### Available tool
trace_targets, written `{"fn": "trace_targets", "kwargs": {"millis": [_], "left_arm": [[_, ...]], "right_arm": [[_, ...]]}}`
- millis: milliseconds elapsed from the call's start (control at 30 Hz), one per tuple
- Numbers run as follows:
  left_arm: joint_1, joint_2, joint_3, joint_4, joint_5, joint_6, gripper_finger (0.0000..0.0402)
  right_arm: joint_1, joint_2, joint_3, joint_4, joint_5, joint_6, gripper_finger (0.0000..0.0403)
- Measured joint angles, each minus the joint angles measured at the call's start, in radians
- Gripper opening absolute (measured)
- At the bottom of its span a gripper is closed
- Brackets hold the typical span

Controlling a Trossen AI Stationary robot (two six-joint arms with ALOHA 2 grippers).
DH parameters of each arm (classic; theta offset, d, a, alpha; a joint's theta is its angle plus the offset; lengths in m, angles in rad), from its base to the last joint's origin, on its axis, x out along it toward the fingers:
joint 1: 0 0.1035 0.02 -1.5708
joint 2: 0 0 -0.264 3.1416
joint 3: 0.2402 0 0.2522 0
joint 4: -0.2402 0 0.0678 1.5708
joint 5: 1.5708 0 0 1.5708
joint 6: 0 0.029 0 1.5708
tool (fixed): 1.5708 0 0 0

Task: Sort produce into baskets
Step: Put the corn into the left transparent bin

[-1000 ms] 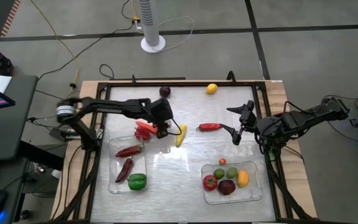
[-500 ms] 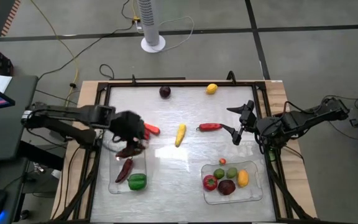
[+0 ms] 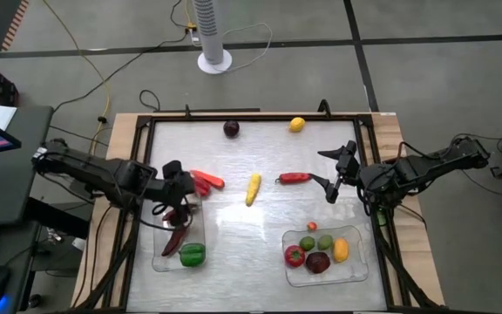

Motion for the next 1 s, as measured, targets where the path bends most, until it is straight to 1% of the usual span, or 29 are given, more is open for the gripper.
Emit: {"fn": "trace_targets", "kwargs": {"millis": [67,133,200,300,400,533,733,867,1000], "left_arm": [[0.029,0.018,0.0,0.007,-0.016,0.012,0.0301],[0.073,0.047,0.0,0.041,-0.04,0.013,0.0304],[0.111,0.1,0.0,0.082,-0.021,0.033,0.0302],[0.147,0.207,0.0,0.199,0.028,0.093,0.0296],[0.179,0.324,0.003,0.357,0.03,0.14,0.0293],[0.22,0.483,0.072,0.483,0.028,0.176,0.0293],[0.29,0.681,0.207,0.547,0.001,0.166,0.0293],[0.338,0.79,0.253,0.565,0.052,0.189,0.0293],[0.382,0.86,0.255,0.547,0.094,0.203,0.0293]], "right_arm": [[0.0,0.0,0.0,0.0,0.0,0.0,0.0379],[0.0,0.0,0.0,0.002,0.0,0.0,0.0379],[0.0,0.0,0.0,0.007,0.0,0.0,0.0379],[0.0,0.0,0.0,0.007,0.0,0.0,0.0379],[0.0,0.0,0.0,0.007,0.001,0.0,0.0379],[0.0,0.0,0.0,0.003,0.0,0.0,0.0379],[0.0,0.0,0.0,-0.003,0.0,0.0,0.0379],[0.0,0.0,0.0,-0.007,0.0,-0.001,0.0379],[0.0,0.0,-0.007,-0.005,0.0,-0.001,0.0379]]}}
